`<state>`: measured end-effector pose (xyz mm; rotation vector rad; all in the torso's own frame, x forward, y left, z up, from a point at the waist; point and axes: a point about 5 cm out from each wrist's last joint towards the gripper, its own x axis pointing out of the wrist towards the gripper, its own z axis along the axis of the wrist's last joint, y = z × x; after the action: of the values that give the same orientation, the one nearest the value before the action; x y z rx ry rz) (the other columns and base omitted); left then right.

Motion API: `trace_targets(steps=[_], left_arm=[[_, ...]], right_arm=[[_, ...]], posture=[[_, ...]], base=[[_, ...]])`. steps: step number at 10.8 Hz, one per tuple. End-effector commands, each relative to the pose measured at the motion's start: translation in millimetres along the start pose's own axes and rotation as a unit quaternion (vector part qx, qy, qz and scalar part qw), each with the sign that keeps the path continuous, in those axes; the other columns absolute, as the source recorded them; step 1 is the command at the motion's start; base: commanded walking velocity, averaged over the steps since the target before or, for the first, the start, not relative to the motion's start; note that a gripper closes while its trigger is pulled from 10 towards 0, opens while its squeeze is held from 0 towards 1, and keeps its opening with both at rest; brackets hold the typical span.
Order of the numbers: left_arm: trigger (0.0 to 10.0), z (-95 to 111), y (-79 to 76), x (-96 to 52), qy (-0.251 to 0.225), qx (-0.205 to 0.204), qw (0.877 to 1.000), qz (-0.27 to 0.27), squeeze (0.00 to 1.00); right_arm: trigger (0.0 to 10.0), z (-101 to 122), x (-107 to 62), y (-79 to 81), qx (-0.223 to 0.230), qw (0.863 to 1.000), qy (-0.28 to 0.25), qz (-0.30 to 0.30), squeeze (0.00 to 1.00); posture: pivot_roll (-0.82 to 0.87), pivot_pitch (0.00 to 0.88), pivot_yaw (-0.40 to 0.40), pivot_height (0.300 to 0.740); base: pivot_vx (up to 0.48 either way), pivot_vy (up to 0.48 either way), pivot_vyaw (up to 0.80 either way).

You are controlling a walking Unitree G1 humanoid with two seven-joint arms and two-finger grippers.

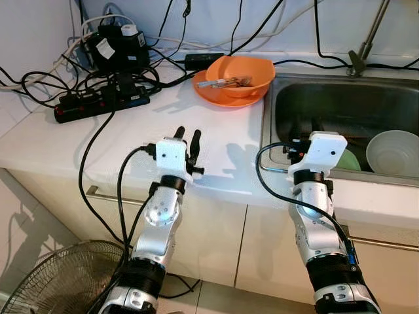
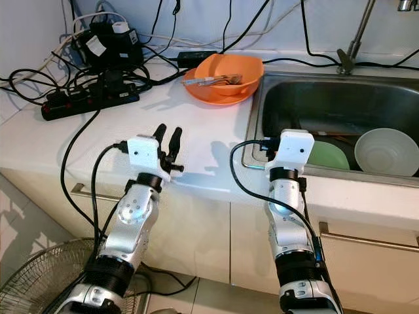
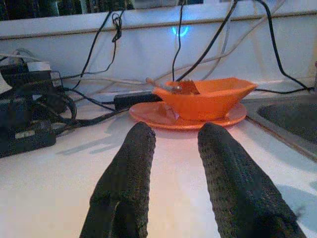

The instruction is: Kitchen organization

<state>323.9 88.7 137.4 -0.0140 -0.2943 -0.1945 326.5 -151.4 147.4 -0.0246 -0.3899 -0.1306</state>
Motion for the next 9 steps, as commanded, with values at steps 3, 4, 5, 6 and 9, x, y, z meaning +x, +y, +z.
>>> trace_targets(steps=[3, 4, 5, 6, 9], left_arm=[[10.0, 1, 8.9, 7.9, 0.011, 0.004, 1.0, 0.022, 0.0], [10.0, 1, 11.5, 8.7, 0.012, 0.002, 1.0, 0.028, 0.0], [10.0, 2, 13.4, 9.0, 0.011, 0.001, 0.999, 0.032, 0.0], [10.0, 2, 14.8, 8.6, 0.011, 0.002, 0.999, 0.035, 0.0], [10.0, 2, 15.1, 7.6, 0.013, -0.001, 0.999, 0.037, 0.0]], right_arm=[[10.0, 3, 5.7, 1.3, -0.002, 1.0, 0.002, 0.0, 0.0], [10.0, 2, 6.2, 2.3, -0.003, 1.0, 0.006, 0.001, 0.0], [10.0, 1, 7.1, 3.5, -0.002, 1.0, 0.013, 0.001, 0.0], [10.0, 2, 7.3, 5.0, -0.004, 1.0, 0.009, 0.003, 0.0], [10.0, 2, 6.8, 9.6, 0.0, 1.0, 0.008, 0.013, 0.0]], posture=[[0.04, 0.0, 0.072, 0.74], [0.05, 0.0, 0.07, 0.74], [0.05, 0.0, 0.069, 0.74], [0.05, 0.0, 0.069, 0.74], [0.06, 0.0, 0.069, 0.74]], base=[[0.0, 0.0, 0.0], [0.247, 0.0, 0.0], [0.289, 0.0, -0.77], [0.289, 0.0, -0.75], [0.291, 0.0, 0.0]])
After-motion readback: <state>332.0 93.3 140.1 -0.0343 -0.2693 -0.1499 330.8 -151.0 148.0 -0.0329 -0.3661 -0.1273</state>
